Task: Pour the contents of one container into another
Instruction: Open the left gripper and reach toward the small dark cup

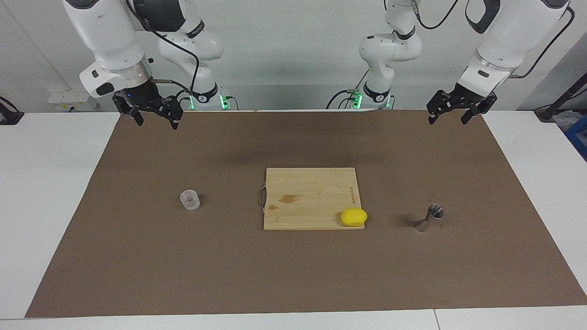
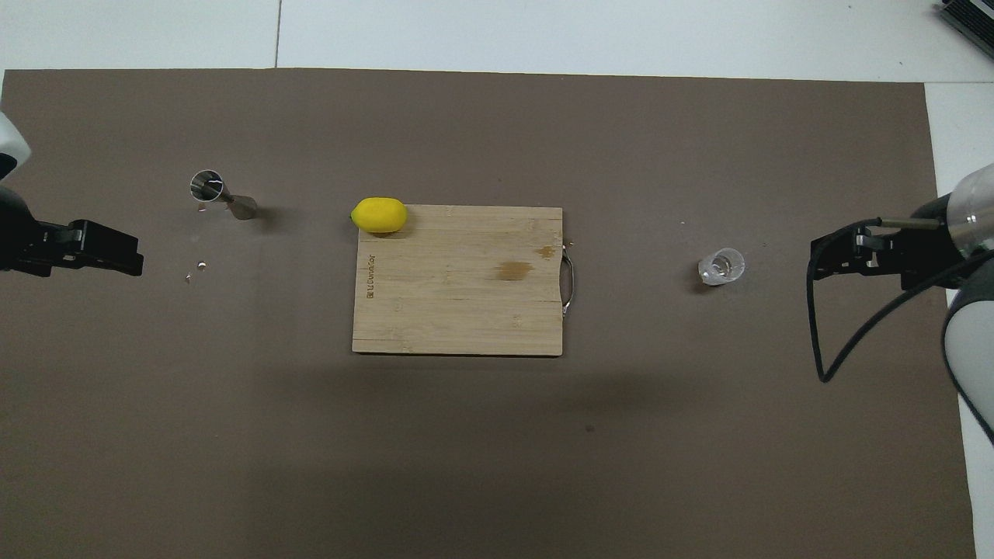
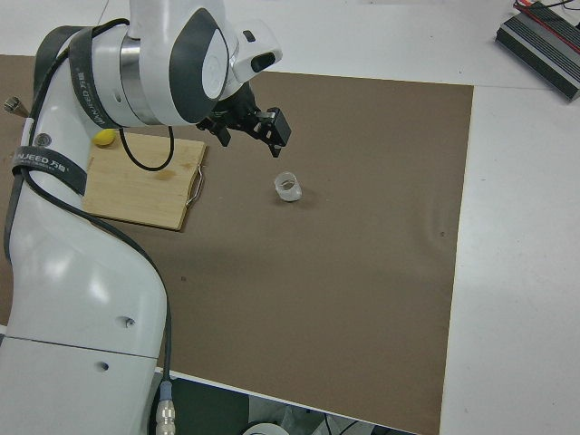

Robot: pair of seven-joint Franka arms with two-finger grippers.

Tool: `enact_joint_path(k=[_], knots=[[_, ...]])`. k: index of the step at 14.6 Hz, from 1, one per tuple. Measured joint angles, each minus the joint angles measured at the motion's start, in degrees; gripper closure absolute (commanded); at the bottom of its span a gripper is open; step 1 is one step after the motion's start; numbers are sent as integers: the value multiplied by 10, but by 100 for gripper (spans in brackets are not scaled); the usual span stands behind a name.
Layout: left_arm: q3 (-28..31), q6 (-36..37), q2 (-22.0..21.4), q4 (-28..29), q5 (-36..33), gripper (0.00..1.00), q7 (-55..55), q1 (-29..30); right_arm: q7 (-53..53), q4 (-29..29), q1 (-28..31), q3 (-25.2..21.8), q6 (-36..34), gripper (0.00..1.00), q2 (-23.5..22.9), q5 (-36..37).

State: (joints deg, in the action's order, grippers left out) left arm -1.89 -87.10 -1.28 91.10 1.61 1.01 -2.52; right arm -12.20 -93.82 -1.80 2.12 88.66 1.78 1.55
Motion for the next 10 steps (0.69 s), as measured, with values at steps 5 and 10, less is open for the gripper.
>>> enact_joint_path(k=[5, 10], knots=[[0, -1, 0, 0, 0, 0, 0, 0, 0, 0, 0, 0, 0, 0, 0, 0], [-2, -9, 0, 0, 0, 0, 0, -1, 0, 0, 0, 0, 0, 0, 0, 0]])
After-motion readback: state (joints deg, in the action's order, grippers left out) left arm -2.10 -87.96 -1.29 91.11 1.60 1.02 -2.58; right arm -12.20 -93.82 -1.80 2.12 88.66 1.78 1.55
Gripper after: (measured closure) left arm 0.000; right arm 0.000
